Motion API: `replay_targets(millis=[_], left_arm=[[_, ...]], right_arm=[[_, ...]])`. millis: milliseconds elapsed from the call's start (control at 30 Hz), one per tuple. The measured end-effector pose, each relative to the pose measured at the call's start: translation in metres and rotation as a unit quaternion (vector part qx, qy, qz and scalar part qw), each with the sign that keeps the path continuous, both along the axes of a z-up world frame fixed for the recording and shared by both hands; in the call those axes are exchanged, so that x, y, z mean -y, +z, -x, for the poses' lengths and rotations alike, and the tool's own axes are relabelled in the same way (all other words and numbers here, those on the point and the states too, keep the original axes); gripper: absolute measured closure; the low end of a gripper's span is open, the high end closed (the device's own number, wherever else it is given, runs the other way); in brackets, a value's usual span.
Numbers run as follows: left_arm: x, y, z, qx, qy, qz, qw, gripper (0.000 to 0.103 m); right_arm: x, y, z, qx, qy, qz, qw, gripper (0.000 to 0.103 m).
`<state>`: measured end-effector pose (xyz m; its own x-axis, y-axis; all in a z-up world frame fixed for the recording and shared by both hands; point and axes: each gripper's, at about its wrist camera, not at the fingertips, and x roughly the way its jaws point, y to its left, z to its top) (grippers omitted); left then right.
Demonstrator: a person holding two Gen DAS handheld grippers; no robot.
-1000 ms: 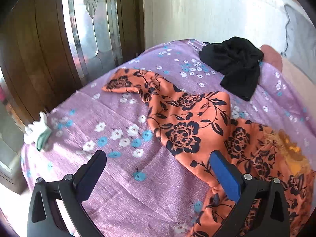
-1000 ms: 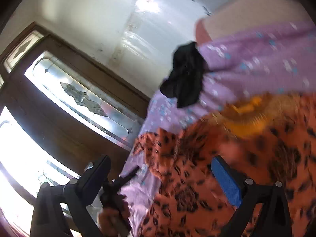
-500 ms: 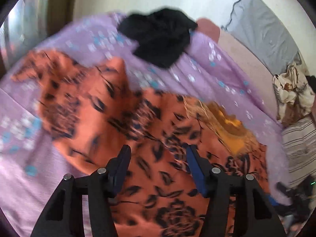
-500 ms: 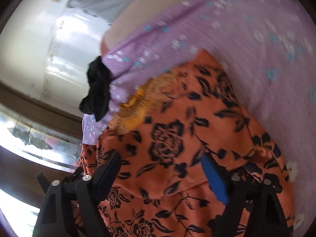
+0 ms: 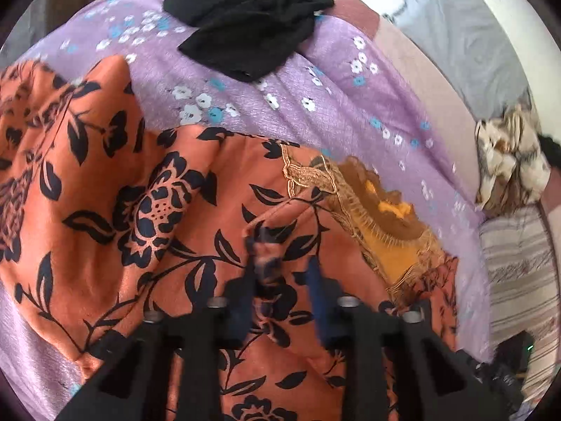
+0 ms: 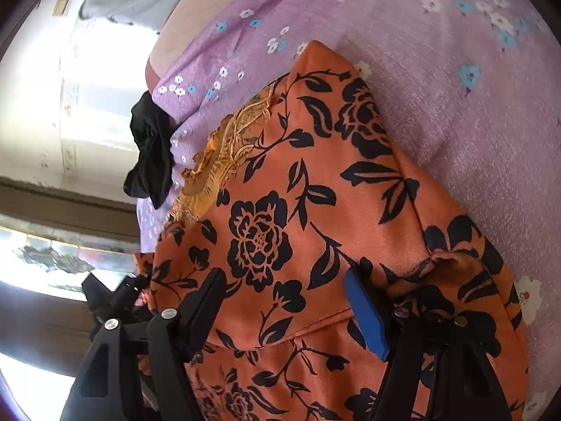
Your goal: Fold small clothes
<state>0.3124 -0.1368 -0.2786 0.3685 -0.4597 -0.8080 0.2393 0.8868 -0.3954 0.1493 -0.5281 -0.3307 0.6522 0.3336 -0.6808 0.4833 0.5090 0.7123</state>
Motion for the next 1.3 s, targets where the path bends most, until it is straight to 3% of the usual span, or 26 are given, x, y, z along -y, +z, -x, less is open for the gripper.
replay_targets(millis=[67,267,367,400,467,533,567,700,833,1000,1067,1200,1300], left_arm=[[0.002,-0.002,0.002,0.009,0.0,-0.019,0.9998,0.094],[-0.009,0.002,0.001,0.016,0.026,-0.008,0.9995,0.093],[-0.013,-0.01,-0.004,-0.014,0.028,0.005,0.9995,0.062],[-0.015,-0.012,-0.004,-0.018,0.027,0.017,0.9993,0.062],[-0.017,-0.011,-0.003,-0.01,0.032,0.034,0.9989,0.065],[-0.013,-0.011,-0.002,-0.009,0.022,0.039,0.9989,0.094],[-0.012,-0.01,0.0,-0.005,0.022,0.035,0.9991,0.096],[-0.011,0.001,0.006,0.027,0.028,0.031,0.9988,0.097],[-0.02,0.031,0.016,0.063,0.037,0.039,0.9966,0.097],[-0.056,0.058,0.051,0.086,0.055,0.023,0.9945,0.097],[-0.075,0.056,0.065,0.075,0.064,0.018,0.995,0.097],[-0.099,0.031,0.073,-0.001,0.062,0.005,0.9981,0.096],[-0.119,0.026,0.086,-0.016,0.064,0.022,0.9976,0.09]], right_arm=[[-0.001,0.001,0.0,-0.002,0.002,0.001,1.0,0.03],[0.004,-0.001,0.004,0.005,-0.003,-0.021,1.0,0.03],[0.006,-0.002,0.005,0.008,-0.003,-0.024,1.0,0.03],[0.006,-0.002,0.005,0.008,-0.003,-0.022,1.0,0.03],[0.004,-0.001,0.005,0.006,-0.001,-0.012,1.0,0.03],[0.001,0.0,0.004,0.003,0.001,-0.002,1.0,0.03],[-0.001,0.002,0.004,0.002,0.002,0.002,1.0,0.03],[-0.002,0.003,0.004,0.002,0.003,0.001,1.0,0.031],[0.001,0.002,0.004,0.0,0.007,-0.006,1.0,0.034],[0.009,-0.003,0.004,-0.001,0.001,-0.025,1.0,0.035],[0.01,-0.003,0.004,-0.004,0.0,-0.024,1.0,0.035],[0.006,-0.002,0.003,-0.004,0.001,-0.016,1.0,0.035],[0.005,-0.002,0.004,-0.003,-0.003,-0.018,1.0,0.035]])
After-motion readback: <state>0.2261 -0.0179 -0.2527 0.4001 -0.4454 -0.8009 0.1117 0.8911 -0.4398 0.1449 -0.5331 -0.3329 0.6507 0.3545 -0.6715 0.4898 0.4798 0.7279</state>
